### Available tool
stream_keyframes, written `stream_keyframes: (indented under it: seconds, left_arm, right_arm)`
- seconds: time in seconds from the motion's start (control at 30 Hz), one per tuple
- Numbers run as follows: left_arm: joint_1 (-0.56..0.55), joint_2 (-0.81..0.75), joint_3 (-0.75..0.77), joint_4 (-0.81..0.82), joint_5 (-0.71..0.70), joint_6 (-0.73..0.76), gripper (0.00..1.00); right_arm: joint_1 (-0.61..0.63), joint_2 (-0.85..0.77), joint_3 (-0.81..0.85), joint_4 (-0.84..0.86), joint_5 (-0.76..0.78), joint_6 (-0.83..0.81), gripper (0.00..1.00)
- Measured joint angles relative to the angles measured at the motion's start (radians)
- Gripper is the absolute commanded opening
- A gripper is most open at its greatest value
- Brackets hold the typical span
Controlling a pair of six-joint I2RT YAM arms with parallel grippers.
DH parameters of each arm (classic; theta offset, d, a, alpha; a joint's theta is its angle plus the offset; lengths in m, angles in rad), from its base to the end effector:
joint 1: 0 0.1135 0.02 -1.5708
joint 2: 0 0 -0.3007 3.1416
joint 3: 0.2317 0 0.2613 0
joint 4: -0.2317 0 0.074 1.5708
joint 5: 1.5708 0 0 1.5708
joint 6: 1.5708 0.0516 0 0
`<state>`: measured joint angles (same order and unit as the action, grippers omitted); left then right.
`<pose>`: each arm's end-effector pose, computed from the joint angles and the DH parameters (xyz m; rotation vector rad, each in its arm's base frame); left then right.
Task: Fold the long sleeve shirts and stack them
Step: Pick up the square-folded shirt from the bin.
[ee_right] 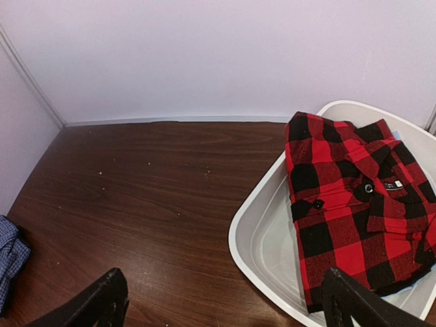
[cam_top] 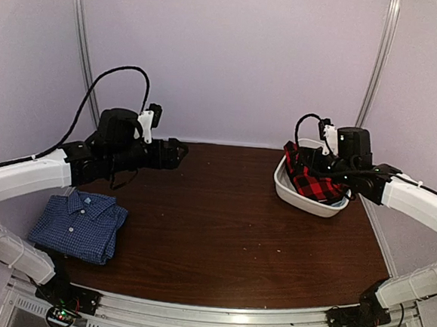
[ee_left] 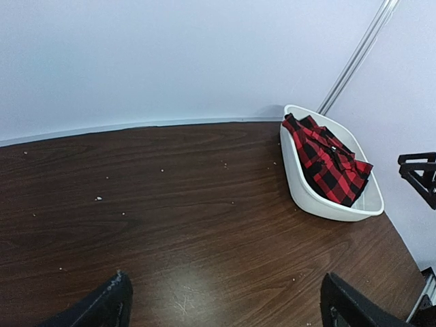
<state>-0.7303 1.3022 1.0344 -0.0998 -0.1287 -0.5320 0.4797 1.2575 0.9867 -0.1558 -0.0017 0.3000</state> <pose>0.2414 -0.2073 0.3490 0.1100 1.9997 -0.7064 0.2686 0.1398 0.3374 -0.1835 2.0246 0.4991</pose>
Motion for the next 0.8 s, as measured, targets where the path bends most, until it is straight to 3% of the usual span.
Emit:
stream_keyframes:
  seconds: [0.37,0.8]
  left_arm:
    - [0.0,0.007,0.0,-0.002,-0.008,0.0,0.98]
    - [0.0,0.007,0.005,-0.016,-0.019,0.008,0.98]
  right_arm:
    - [-0.015,0.087,0.068,-0.028,0.067,0.003,1.0]
    - [-0.252,0.431,0.212,-0.019,0.045,0.038,1.0]
